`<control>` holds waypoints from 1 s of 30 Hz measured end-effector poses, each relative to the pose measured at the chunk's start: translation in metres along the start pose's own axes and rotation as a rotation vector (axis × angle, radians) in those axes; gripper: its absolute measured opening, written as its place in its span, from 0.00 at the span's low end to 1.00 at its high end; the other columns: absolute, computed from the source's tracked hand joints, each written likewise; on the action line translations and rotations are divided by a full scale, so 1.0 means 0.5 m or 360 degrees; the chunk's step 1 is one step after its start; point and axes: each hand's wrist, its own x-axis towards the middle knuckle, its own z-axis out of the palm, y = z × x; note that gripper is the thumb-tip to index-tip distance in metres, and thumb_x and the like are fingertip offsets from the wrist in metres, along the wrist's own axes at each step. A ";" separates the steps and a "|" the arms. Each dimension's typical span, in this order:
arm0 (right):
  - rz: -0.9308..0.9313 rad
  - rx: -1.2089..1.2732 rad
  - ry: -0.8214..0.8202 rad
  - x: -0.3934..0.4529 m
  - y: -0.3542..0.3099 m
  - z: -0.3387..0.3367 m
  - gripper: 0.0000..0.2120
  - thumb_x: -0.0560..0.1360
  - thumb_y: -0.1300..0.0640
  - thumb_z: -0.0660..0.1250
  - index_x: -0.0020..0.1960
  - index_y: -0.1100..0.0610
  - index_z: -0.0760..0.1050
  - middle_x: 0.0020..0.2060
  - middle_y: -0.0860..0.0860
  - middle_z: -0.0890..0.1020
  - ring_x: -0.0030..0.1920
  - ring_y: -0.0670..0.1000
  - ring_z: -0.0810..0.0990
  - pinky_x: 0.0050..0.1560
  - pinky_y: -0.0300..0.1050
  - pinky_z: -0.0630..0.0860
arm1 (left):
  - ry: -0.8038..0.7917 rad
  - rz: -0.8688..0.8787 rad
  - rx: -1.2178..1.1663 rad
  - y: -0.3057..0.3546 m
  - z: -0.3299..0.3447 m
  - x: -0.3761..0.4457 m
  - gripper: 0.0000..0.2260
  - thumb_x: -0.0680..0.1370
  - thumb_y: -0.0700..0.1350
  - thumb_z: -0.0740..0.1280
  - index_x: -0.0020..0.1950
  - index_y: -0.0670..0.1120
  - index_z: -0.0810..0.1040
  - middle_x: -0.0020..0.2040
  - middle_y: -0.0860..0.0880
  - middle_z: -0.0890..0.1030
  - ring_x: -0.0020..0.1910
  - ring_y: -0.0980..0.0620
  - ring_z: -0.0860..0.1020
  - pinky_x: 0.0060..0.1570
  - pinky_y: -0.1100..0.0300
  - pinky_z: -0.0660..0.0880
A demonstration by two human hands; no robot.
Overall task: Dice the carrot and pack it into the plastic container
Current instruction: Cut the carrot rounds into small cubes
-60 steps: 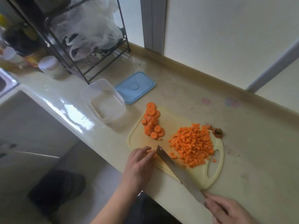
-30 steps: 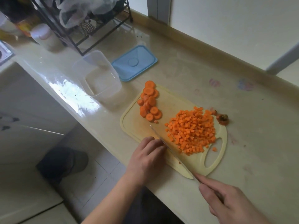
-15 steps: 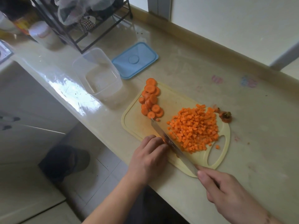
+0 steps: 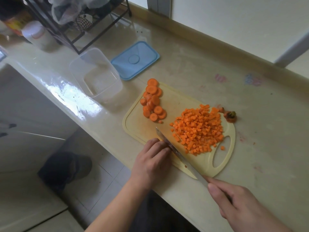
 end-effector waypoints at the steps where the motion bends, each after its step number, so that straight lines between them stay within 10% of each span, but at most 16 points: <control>1: -0.0010 -0.0023 0.0006 0.007 -0.003 0.004 0.13 0.75 0.43 0.56 0.56 0.37 0.75 0.24 0.27 0.73 0.35 0.30 0.76 0.36 0.24 0.66 | 0.0012 0.0003 0.0002 0.000 -0.001 0.001 0.09 0.82 0.41 0.67 0.51 0.37 0.85 0.53 0.42 0.84 0.55 0.43 0.78 0.56 0.55 0.77; 8: -0.0060 0.0057 0.0015 0.018 -0.002 0.011 0.12 0.75 0.42 0.56 0.52 0.35 0.78 0.21 0.39 0.71 0.26 0.40 0.70 0.32 0.30 0.65 | 0.0112 0.0001 0.0026 0.010 -0.004 0.007 0.12 0.82 0.41 0.64 0.47 0.38 0.85 0.49 0.43 0.84 0.50 0.44 0.78 0.53 0.54 0.77; 18: -0.0038 0.0013 -0.0034 -0.010 -0.005 0.002 0.23 0.71 0.41 0.55 0.64 0.41 0.74 0.23 0.27 0.72 0.34 0.29 0.75 0.35 0.23 0.66 | 0.0068 -0.0028 -0.0022 0.002 -0.002 -0.002 0.04 0.75 0.36 0.72 0.47 0.37 0.85 0.49 0.43 0.84 0.52 0.44 0.78 0.54 0.55 0.77; 24: -0.0127 -0.0061 0.0022 0.030 -0.023 0.026 0.06 0.76 0.44 0.54 0.44 0.37 0.70 0.24 0.26 0.71 0.34 0.29 0.74 0.36 0.23 0.66 | 0.0102 -0.0046 -0.0060 0.005 -0.005 0.003 0.09 0.81 0.40 0.67 0.47 0.37 0.85 0.49 0.43 0.84 0.51 0.44 0.78 0.54 0.56 0.77; 26: -0.0161 -0.0032 0.0028 0.036 -0.027 0.023 0.14 0.79 0.48 0.57 0.35 0.38 0.64 0.22 0.29 0.72 0.31 0.31 0.74 0.35 0.24 0.66 | 0.0109 -0.0055 -0.0073 0.007 -0.008 0.001 0.08 0.80 0.39 0.67 0.46 0.37 0.84 0.49 0.43 0.83 0.50 0.43 0.78 0.52 0.55 0.78; 30: -0.0119 0.0026 0.0021 0.017 -0.020 0.011 0.10 0.79 0.49 0.58 0.42 0.38 0.72 0.20 0.34 0.72 0.27 0.35 0.73 0.32 0.26 0.66 | 0.0106 -0.0032 -0.0029 0.002 -0.007 0.001 0.03 0.75 0.36 0.72 0.44 0.37 0.84 0.47 0.42 0.83 0.49 0.44 0.77 0.52 0.53 0.77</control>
